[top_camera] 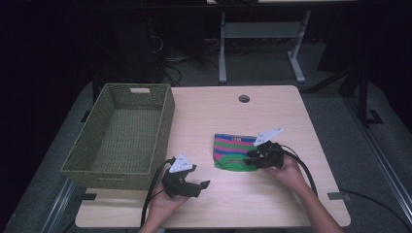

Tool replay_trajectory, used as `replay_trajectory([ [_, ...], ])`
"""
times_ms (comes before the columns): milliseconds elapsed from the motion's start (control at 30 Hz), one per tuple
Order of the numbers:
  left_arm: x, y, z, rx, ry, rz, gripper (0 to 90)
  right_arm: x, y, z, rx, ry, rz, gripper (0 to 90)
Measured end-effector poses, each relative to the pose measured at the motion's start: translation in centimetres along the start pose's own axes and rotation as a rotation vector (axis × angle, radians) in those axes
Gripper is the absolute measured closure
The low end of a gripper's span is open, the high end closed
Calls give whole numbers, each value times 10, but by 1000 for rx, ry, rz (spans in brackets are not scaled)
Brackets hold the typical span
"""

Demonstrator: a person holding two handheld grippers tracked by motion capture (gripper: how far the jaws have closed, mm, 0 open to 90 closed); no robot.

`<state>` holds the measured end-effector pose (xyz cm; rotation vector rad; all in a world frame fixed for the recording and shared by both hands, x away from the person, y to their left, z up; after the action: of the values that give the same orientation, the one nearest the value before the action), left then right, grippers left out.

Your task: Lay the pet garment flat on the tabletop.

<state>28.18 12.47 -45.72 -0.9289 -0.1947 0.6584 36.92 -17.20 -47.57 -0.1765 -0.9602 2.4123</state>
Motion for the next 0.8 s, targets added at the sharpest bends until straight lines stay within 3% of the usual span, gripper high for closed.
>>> replay_trajectory([
  [567, -3, -2, -3, 1, 7, -8, 250, 24, 9, 6, -1, -67, 31, 596],
  [800, -6, -3, -4, -2, 15, -19, 264, 36, 12, 8, 8, -81, 73, 589],
])
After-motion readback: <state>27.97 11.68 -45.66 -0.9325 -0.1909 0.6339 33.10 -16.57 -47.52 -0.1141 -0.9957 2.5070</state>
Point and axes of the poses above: each handheld gripper's, and its own axes: z roughly backward along the jaws, y roughly out of its underside, x roughly to its left, the point moved 2 cm from there along -z, roughly forward along the jaws, and after that the axes turned 1 degree about -x, right-handed, at the moved point
